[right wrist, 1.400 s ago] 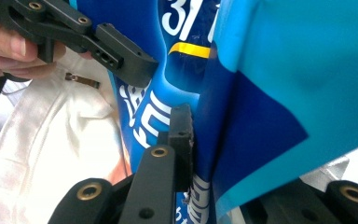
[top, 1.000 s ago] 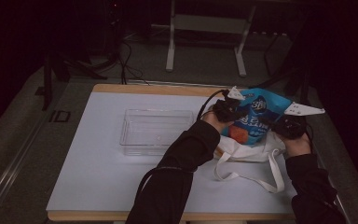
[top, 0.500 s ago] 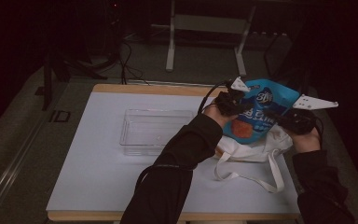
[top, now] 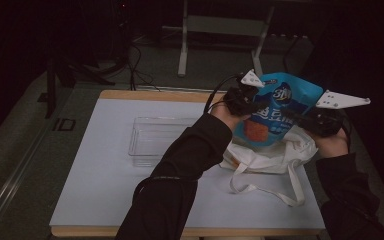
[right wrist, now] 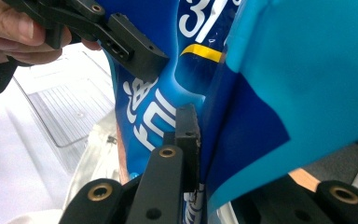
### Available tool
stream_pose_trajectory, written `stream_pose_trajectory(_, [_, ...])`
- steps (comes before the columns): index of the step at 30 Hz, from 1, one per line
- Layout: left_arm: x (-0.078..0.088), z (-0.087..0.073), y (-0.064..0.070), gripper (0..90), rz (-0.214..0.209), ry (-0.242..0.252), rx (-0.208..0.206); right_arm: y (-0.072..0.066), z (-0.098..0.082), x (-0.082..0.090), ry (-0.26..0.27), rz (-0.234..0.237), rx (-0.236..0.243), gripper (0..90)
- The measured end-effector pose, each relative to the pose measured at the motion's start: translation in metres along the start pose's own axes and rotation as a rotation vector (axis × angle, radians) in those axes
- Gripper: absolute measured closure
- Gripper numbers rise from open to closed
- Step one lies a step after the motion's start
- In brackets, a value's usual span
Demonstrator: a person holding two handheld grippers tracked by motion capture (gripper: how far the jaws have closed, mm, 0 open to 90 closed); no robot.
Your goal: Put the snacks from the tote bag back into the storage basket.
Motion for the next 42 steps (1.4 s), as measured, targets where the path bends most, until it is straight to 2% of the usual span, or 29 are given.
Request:
stream_pose_trajectory(9, [0.029,-0.001,-0.004,90.0,-0.008,0.014,0.003,-0.015,0.021,-0.007,0.01,0.033,0.028,85.3])
stream_pose_trajectory(13, [0.047,-0.006,-0.008,90.0,0.008,0.014,-0.013,-0.027,0.03,-0.015,0.012,0.063,0.043,85.3])
stream_pose_trajectory(16, [0.055,-0.008,-0.011,90.0,0.011,0.015,-0.008,-0.031,0.035,-0.02,0.016,0.075,0.046,85.4])
stream_pose_trajectory(19, [0.071,-0.014,-0.019,90.0,0.022,0.012,0.001,-0.04,0.044,-0.032,0.012,0.093,0.058,85.6])
stream_pose_trajectory(20, [0.071,-0.014,-0.019,90.0,0.022,0.012,0.001,-0.04,0.044,-0.032,0.012,0.093,0.058,85.6])
stream_pose_trajectory(21, [0.079,-0.015,-0.022,90.0,0.027,0.014,0.007,-0.046,0.05,-0.038,0.012,0.1,0.069,85.6])
stream_pose_trajectory(22, [0.079,-0.015,-0.022,90.0,0.027,0.014,0.007,-0.048,0.052,-0.04,0.011,0.104,0.069,85.6])
stream_pose_trajectory(23, [0.087,-0.017,-0.024,90.0,0.037,0.017,0.005,-0.05,0.055,-0.042,0.014,0.108,0.073,85.6])
stream_pose_trajectory(26, [0.095,-0.018,-0.025,90.0,0.04,0.025,0.009,-0.057,0.064,-0.048,0.019,0.118,0.086,85.6])
stream_pose_trajectory(29, [0.111,-0.021,-0.029,90.0,0.046,0.029,0.007,-0.064,0.071,-0.054,0.022,0.13,0.098,85.6])
stream_pose_trajectory(42, [0.16,-0.03,-0.039,90.0,0.073,0.019,0.004,-0.096,0.1,-0.077,0.033,0.181,0.142,85.7])
Point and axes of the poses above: each handheld gripper's, and its own axes: x roughly backward along the jaws, z roughly out of its top, y roughly to its right, the point moved 7 cm from there along -x, roughly forward along the jaws
